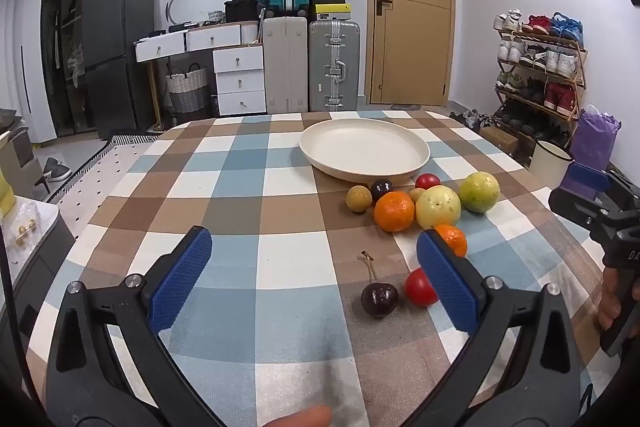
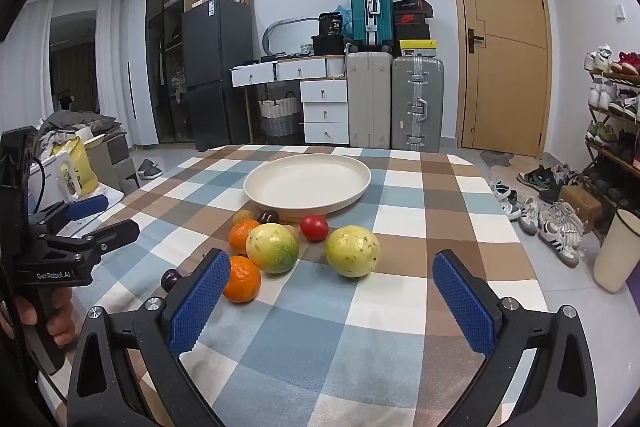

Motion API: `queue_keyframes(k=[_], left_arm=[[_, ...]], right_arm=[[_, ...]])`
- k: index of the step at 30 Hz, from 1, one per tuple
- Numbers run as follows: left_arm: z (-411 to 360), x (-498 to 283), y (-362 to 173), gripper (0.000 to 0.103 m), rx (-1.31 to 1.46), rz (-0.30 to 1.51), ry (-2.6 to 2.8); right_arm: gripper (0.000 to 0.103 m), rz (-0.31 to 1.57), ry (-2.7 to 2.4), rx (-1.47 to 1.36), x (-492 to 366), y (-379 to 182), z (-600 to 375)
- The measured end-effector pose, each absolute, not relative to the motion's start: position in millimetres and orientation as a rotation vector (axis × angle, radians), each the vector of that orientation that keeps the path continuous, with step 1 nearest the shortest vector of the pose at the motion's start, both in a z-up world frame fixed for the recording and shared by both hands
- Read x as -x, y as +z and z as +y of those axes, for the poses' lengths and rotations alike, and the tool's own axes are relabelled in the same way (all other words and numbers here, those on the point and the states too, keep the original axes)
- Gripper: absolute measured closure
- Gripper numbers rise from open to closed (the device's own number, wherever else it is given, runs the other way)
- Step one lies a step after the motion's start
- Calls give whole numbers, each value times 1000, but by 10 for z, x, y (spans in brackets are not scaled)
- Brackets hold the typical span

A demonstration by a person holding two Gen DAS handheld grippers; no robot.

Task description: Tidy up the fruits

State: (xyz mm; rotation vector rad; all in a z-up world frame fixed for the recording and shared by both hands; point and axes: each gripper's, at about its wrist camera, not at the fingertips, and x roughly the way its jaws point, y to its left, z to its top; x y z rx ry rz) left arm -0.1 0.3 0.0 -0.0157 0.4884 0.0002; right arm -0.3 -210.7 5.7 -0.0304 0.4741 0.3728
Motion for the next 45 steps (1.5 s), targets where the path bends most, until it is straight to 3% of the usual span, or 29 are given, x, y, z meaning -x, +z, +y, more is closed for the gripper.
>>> queue_keyframes(k=[45], left_arm=[[-61, 22, -33, 1, 8, 495, -4]], right_arm=[[0, 505, 370, 18, -46, 5, -2112]])
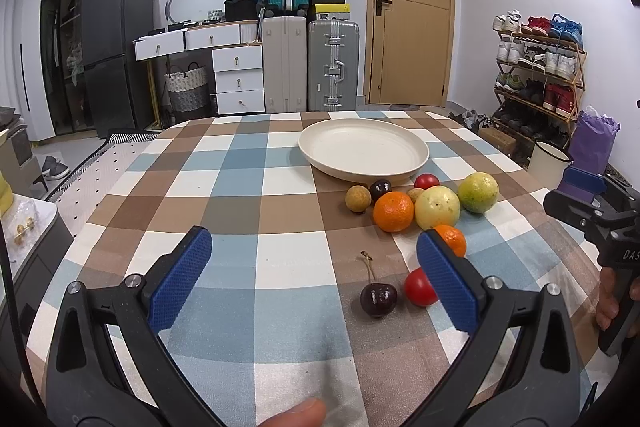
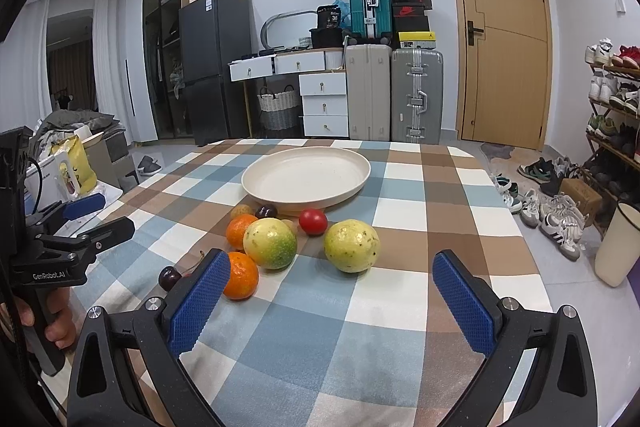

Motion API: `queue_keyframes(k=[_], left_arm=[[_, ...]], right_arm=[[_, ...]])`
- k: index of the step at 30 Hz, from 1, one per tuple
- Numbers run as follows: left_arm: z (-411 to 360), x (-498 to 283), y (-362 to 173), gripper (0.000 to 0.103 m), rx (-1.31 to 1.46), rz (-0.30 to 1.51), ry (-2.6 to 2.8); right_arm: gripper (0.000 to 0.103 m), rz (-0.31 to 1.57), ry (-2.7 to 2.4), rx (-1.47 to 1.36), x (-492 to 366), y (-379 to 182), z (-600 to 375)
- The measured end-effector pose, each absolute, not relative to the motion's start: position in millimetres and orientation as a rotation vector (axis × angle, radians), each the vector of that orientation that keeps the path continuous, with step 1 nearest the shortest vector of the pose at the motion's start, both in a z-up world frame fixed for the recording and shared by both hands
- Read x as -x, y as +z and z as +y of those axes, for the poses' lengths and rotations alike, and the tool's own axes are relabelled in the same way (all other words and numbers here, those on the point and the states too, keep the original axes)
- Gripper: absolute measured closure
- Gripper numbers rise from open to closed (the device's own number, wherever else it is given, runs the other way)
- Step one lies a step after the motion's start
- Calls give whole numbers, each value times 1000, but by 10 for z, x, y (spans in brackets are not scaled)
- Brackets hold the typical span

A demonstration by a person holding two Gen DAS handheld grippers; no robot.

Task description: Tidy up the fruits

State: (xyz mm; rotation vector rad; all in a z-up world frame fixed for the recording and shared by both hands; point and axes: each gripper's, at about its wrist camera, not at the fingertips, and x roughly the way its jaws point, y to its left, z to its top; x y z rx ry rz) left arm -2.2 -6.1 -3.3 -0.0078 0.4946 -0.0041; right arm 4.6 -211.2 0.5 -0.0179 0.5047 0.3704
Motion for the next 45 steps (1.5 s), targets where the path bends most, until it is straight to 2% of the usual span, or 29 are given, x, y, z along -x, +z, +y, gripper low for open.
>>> queue_keyframes(k=[45], left_arm=[[-70, 31, 43, 1, 13, 499, -32]], right_arm=[[0, 563, 331, -3, -175, -14, -2150]])
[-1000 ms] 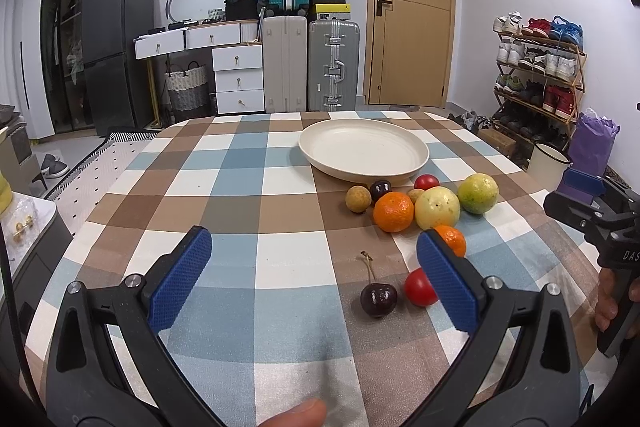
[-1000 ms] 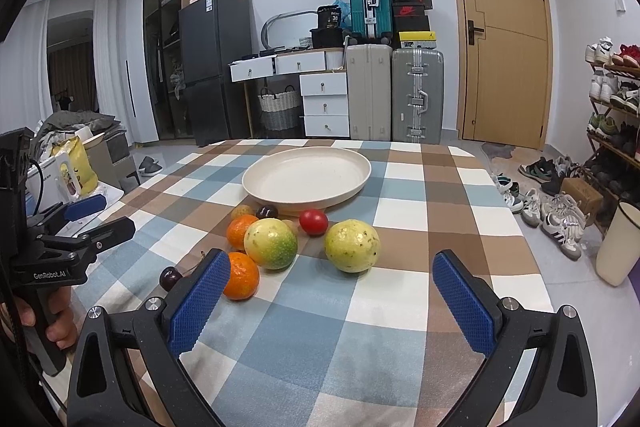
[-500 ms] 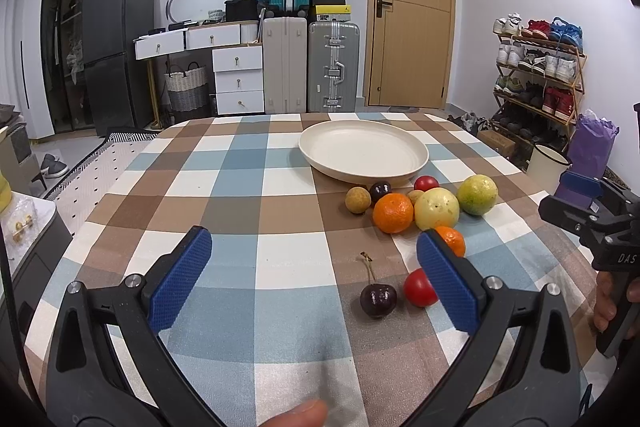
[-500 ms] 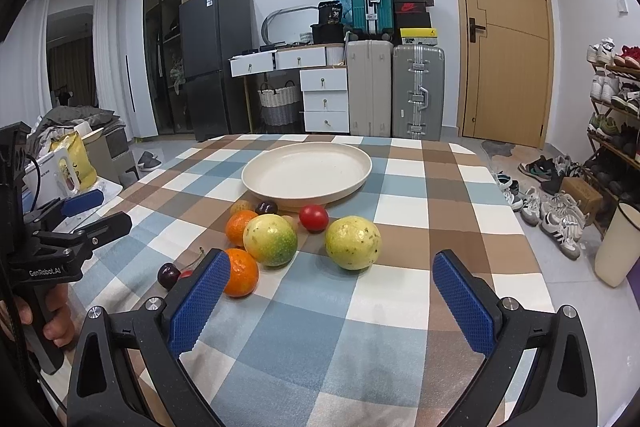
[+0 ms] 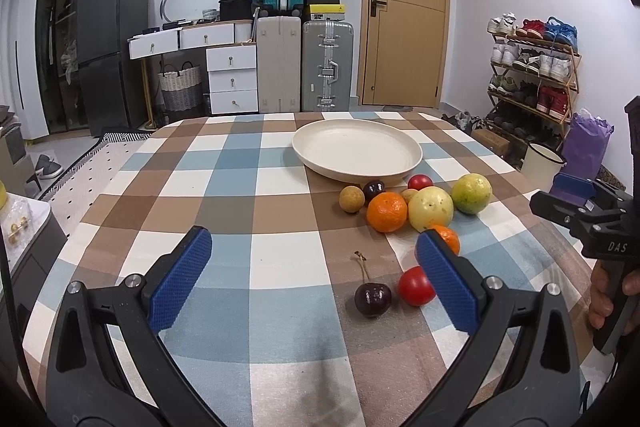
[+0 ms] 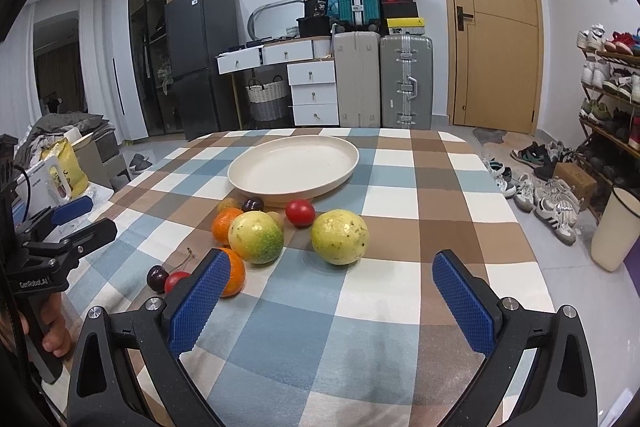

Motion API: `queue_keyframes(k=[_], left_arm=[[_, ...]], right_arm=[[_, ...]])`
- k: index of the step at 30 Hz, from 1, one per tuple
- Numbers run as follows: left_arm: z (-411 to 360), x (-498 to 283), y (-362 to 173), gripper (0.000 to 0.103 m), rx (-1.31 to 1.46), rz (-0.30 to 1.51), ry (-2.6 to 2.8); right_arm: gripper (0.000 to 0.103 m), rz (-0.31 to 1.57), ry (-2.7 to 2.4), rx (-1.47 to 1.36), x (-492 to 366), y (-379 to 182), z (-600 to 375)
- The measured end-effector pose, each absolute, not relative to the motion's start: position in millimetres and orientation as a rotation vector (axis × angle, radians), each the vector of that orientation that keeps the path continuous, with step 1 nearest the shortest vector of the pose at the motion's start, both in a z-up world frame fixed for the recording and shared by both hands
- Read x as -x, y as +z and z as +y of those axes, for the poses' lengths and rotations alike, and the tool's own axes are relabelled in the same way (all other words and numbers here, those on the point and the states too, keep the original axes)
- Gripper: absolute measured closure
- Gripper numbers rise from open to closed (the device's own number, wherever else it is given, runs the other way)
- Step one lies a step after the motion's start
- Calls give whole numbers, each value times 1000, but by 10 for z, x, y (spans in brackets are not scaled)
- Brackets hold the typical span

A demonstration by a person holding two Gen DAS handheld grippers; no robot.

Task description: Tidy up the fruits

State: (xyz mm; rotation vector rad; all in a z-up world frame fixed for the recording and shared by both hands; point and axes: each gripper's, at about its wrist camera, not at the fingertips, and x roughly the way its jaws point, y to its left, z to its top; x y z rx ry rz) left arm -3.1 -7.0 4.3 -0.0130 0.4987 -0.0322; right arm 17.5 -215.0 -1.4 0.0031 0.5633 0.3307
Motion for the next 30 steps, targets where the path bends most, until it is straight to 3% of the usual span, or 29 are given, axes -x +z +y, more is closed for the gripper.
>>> queue_keyframes(k=[17, 24, 30], left_arm=[[5, -110, -57, 1, 3, 632, -87], [-30, -248, -201, 1, -1, 719, -103], [-22, -365, -347, 11, 39, 798, -146]], right_arm=[[1, 713, 335, 30, -386, -76, -1866], [18, 804, 391, 6, -466, -172, -1681], [27, 871, 459, -21, -525, -282, -1510]])
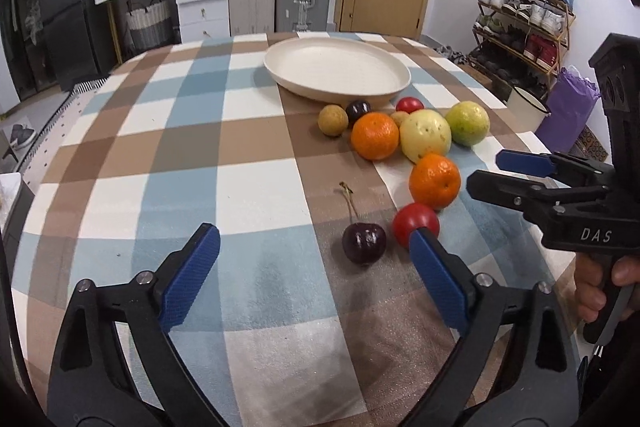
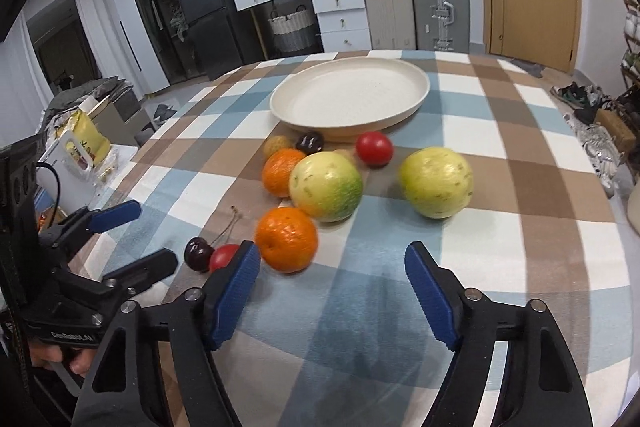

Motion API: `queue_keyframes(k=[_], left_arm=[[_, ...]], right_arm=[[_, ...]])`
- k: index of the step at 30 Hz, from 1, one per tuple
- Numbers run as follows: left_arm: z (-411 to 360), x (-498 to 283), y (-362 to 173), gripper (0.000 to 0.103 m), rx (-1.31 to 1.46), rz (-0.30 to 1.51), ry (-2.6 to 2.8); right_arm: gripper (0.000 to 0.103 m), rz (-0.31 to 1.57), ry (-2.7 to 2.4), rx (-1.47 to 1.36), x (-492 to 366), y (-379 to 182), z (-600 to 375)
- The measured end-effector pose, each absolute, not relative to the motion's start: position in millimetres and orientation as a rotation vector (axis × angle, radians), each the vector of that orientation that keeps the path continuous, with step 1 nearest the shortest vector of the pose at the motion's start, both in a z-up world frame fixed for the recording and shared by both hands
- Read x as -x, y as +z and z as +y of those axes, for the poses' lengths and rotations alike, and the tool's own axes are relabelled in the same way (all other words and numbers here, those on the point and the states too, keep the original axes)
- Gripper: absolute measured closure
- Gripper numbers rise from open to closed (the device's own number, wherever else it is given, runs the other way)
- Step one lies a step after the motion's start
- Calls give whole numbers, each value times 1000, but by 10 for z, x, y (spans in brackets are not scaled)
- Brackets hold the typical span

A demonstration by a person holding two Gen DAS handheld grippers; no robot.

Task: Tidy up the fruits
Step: 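Grasp the dark cherry with the left tool while the right tool grasps a tangerine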

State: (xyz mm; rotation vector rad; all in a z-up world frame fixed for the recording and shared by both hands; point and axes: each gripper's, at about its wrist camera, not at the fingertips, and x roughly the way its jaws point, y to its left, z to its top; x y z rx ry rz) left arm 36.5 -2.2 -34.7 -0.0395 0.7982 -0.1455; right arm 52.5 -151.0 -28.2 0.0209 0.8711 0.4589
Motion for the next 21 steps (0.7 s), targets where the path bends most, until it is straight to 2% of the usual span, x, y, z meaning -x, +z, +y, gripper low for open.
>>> queue_keyframes(k=[5, 7, 11, 13, 17, 21], left_arm=[[-73, -450, -446, 18, 25, 840, -156], [-89, -481, -475, 25, 29, 860, -165], [-86, -523, -513, 29, 48, 885, -184], [-98, -548, -531, 37, 47, 894, -196], [-136, -574, -544, 47, 52, 903, -225], [-153, -556, -533, 73, 81, 901, -286]], right_arm=[[30, 896, 496, -31, -565, -339, -1403], [34, 897, 501, -36, -573, -341, -1387], [36, 914, 518, -61, -609, -357, -1366], [37, 922, 524, -72, -618, -374, -1359], [42, 939, 531, -86, -651, -407, -1323], [47, 954, 529, -93, -692, -442, -1274]])
